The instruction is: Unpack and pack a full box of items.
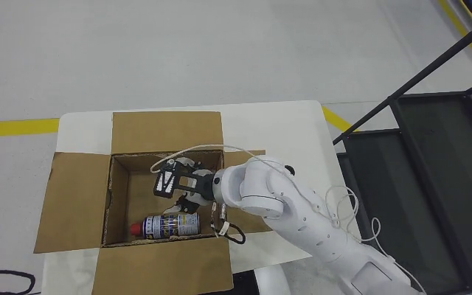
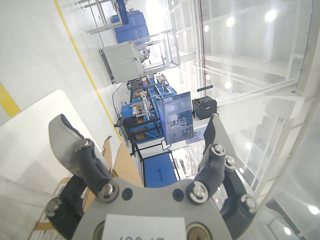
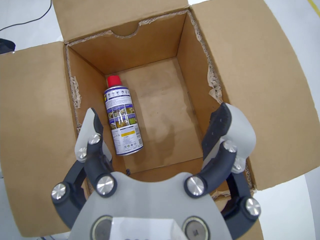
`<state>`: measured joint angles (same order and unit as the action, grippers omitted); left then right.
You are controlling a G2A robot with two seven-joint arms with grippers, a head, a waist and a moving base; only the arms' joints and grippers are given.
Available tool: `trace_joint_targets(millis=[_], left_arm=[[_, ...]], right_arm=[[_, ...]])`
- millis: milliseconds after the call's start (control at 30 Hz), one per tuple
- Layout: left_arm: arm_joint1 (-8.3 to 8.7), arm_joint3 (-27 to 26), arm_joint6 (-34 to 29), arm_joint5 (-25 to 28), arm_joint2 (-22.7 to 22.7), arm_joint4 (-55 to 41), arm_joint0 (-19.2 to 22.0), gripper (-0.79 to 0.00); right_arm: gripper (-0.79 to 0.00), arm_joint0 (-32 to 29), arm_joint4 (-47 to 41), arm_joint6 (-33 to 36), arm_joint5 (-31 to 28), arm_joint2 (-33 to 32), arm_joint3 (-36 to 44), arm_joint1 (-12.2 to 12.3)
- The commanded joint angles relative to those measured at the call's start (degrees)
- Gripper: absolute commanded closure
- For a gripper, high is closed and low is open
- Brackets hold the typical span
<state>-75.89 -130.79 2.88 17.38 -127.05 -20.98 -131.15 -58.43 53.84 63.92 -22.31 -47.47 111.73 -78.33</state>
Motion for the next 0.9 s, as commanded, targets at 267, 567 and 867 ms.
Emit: trace_joint_targets(millis=[267, 567, 867], left_arm=[[0.00, 0.00, 0.00, 0.00, 0.00, 0.00, 0.00, -0.785], [0.00, 0.00, 0.00, 0.00, 0.00, 0.00, 0.00, -0.785], [0.00, 0.00, 0.00, 0.00, 0.00, 0.00, 0.00, -0.785]], right_arm=[[-0.785, 10.44, -7.26, 17.10, 5.72, 7.58, -4.37, -1.96], [-0.730, 16.21, -9.62, 21.82, 11.45, 12.67, -13.05, -3.91], [-0.696, 16.49, -6.64, 23.32, 14.53, 15.73, -18.25, -4.49]])
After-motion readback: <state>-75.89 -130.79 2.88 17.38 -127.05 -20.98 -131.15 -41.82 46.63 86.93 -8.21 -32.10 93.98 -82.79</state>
